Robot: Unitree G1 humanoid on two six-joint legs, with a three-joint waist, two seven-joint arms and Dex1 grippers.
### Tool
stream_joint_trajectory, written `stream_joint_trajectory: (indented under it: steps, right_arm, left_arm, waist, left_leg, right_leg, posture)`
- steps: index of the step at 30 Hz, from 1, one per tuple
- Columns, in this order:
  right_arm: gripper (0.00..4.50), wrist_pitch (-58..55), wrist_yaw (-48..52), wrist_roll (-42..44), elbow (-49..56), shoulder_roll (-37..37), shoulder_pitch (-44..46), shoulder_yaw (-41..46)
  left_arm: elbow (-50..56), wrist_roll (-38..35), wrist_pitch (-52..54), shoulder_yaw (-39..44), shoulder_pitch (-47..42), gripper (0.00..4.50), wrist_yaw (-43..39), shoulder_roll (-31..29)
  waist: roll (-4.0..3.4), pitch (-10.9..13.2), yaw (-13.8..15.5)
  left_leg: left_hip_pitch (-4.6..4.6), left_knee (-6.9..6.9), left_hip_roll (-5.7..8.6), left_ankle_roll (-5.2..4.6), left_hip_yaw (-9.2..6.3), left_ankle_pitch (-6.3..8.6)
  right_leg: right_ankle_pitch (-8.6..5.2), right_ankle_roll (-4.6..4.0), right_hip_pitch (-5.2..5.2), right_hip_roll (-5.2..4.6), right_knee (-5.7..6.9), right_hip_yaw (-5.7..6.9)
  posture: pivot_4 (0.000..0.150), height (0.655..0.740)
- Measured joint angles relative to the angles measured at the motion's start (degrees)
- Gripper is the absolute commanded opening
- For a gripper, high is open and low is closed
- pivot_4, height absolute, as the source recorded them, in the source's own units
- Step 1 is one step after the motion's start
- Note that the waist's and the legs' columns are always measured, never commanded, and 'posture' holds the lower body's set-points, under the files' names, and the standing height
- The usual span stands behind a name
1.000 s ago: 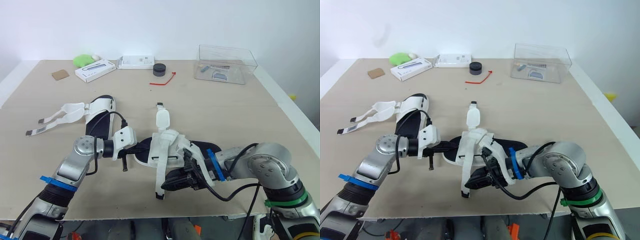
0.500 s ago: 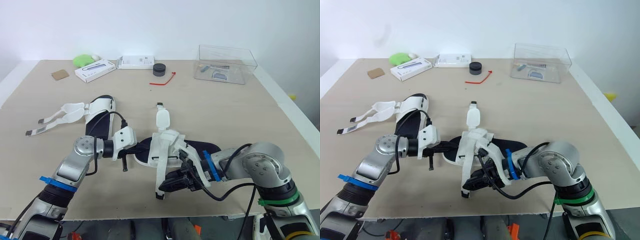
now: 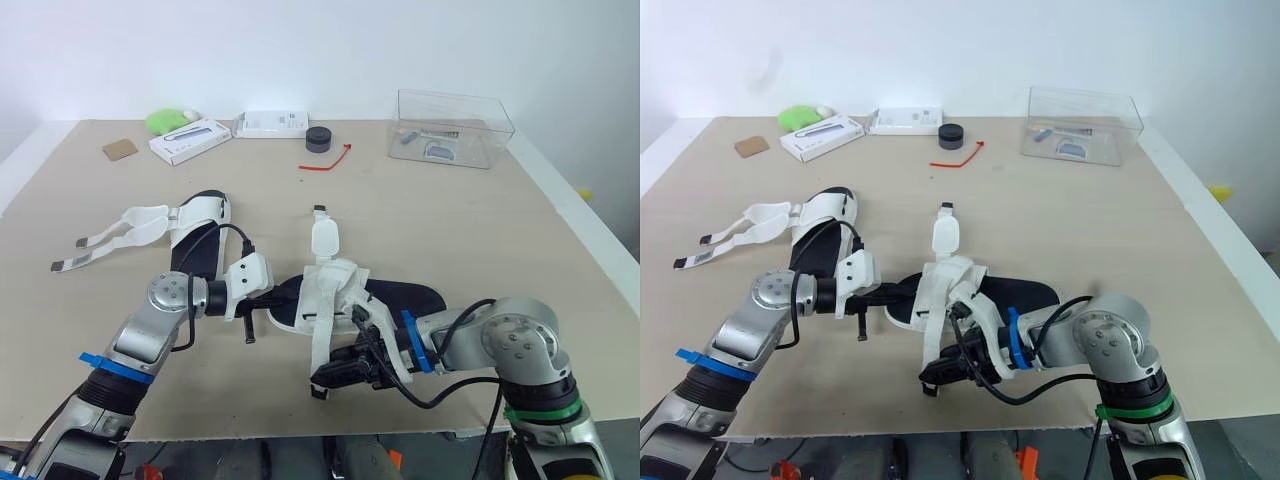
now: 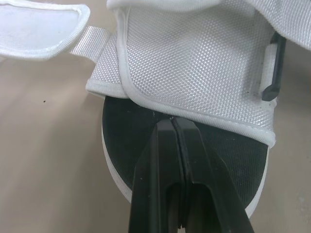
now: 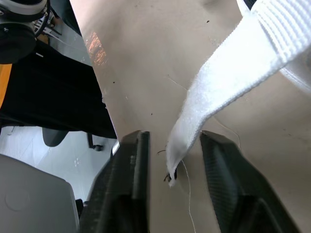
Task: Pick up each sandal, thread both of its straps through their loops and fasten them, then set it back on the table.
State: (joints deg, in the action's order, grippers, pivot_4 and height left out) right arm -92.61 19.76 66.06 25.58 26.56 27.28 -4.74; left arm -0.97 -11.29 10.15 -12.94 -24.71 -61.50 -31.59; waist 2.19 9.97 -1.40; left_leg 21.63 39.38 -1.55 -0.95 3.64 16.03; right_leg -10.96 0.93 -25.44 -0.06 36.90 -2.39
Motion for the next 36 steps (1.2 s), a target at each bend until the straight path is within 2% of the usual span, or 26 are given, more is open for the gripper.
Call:
stream_joint_trajectory:
  steps: [2, 7, 10, 13, 16, 20, 28, 36]
  right_arm:
    - [0.06, 0.00, -0.39, 0.31, 0.00, -0.05, -0.06, 0.30]
    - [0.06, -0.01, -1.92, 1.95, -0.17, -0.49, -0.29, 1.25]
    - [0.06, -0.02, -2.37, 6.79, -2.56, -0.10, 0.90, 4.30]
    - [0.06, -0.05, -2.73, 14.61, -9.12, 3.10, 6.43, 6.73]
    - [0.06, -0.05, -3.43, 17.41, -16.71, 5.79, 13.51, 7.79]
    - [0.06, 0.02, -2.51, 15.33, -24.83, 8.86, 20.26, 7.31]
    - [0.06, 0.01, 1.09, 10.47, -32.22, 10.18, 23.03, 3.34]
    - [0.06, 0.09, 2.72, 14.59, -35.03, 13.47, 23.33, 0.32]
  left_arm:
    - [-0.18, 0.01, -0.05, 0.00, -0.09, 0.00, -0.12, 0.08]
    - [-0.79, 0.07, -0.16, -0.04, -0.82, 0.00, -0.24, 0.66]
    - [-1.03, 0.11, -0.20, -0.05, -0.89, 0.00, -0.22, 0.93]
    - [-1.34, 0.13, -0.27, -0.05, -0.95, 0.00, -0.21, 1.16]
    - [-1.48, 0.15, -0.33, -0.07, -0.98, 0.00, -0.21, 1.40]
    - [-1.60, 0.18, -0.85, -0.24, -0.97, 0.00, -0.20, 1.88]
    - [-2.18, 0.39, -1.96, -0.35, -1.12, 0.00, -0.10, 3.49]
    - [-1.91, 0.70, -2.59, -0.42, -0.85, 0.00, 0.28, 3.57]
  waist:
    - [0.00, 0.00, 0.00]
    - [0.00, 0.00, 0.00]
    - [0.00, 0.00, -0.01]
    - [-0.01, 0.02, -0.04]
    - [-0.01, 0.02, -0.04]
    - [-0.02, 0.02, -0.01]
    - [-0.03, 0.00, 0.07]
    - [-0.03, 0.00, 0.06]
  left_leg:
    - [0.00, 0.00, 0.00, 0.00, 0.00, 0.00]
    - [0.02, 0.00, 0.00, -0.01, 0.01, 0.01]
    - [0.03, 0.00, 0.01, -0.01, 0.02, 0.01]
    - [0.03, 0.01, 0.02, -0.02, 0.06, 0.00]
    - [0.04, -0.01, 0.02, -0.03, 0.04, 0.01]
    - [0.24, -0.02, 0.01, -0.16, 0.00, 0.08]
    - [0.96, 0.02, 0.17, -0.30, 0.00, 0.16]
    - [1.02, 0.05, 0.22, -0.39, 0.05, 0.21]
  right_leg:
    - [0.00, 0.00, 0.00, 0.00, 0.00, -0.01]
    - [0.00, 0.01, 0.00, -0.01, -0.04, -0.01]
    - [0.02, 0.03, 0.00, -0.01, -0.06, -0.02]
    - [0.06, 0.09, 0.01, -0.02, -0.09, -0.06]
    - [0.06, 0.08, 0.01, -0.01, -0.15, -0.04]
    - [0.06, 0.07, -0.06, -0.03, -0.26, 0.00]
    - [0.43, 0.04, -0.48, -0.28, -0.64, 0.06]
    - [0.50, 0.14, -0.49, -0.33, -0.77, -0.02]
  posture:
    - [0.150, 0.7400]
    - [0.150, 0.7400]
    - [0.150, 0.7400]
    - [0.150, 0.7400]
    - [0.150, 0.7400]
    - [0.150, 0.7400]
    - [0.150, 0.7400]
    - [0.150, 0.7400]
